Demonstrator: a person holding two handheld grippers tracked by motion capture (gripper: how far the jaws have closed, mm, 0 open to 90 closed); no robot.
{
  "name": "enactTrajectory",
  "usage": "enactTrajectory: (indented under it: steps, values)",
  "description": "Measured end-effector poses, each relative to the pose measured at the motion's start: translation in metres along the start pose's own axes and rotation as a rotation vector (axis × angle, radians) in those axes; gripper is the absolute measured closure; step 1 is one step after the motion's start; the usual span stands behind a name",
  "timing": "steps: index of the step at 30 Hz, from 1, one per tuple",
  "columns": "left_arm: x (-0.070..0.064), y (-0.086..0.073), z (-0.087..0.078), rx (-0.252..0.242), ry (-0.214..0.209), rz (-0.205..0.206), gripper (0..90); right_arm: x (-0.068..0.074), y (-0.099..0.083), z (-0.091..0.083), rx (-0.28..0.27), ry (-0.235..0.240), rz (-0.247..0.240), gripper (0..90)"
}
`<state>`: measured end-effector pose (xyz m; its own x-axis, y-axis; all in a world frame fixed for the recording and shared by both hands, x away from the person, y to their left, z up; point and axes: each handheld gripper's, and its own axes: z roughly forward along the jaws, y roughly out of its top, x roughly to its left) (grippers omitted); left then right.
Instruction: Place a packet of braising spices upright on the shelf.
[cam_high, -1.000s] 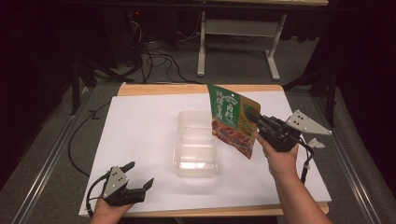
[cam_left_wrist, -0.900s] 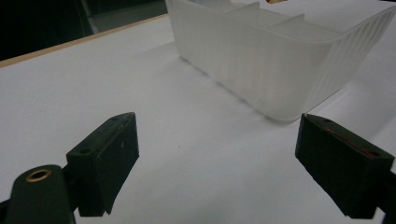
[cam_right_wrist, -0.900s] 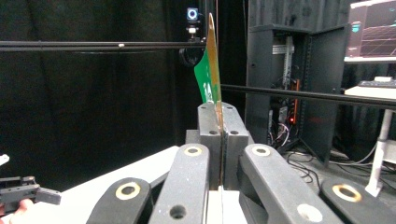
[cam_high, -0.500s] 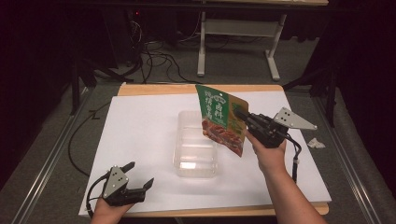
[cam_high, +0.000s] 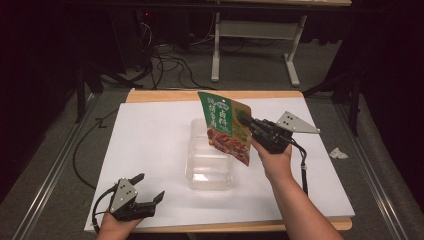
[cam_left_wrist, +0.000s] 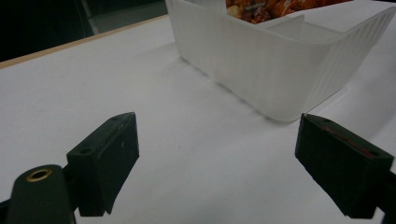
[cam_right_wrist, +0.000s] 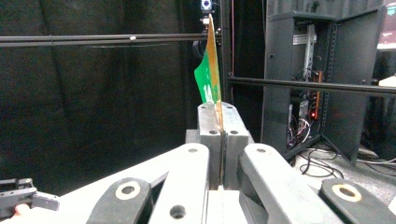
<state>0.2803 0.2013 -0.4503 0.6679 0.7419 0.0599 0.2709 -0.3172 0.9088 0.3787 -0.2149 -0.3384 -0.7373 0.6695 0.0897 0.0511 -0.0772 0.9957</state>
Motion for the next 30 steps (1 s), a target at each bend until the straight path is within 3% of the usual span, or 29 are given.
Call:
enactTrajectory:
  steps: [14,30]
  values:
    - [0.0,0.0,-0.001,0.0,-0.001,0.005,14.2,0.002,-0.006,0.028,0.017,0.017,0.003,90.0]
    - [0.0,0.0,-0.001,-0.003,-0.003,-0.005,14.2,0.003,-0.014,0.047,0.0,0.035,0.012,90.0]
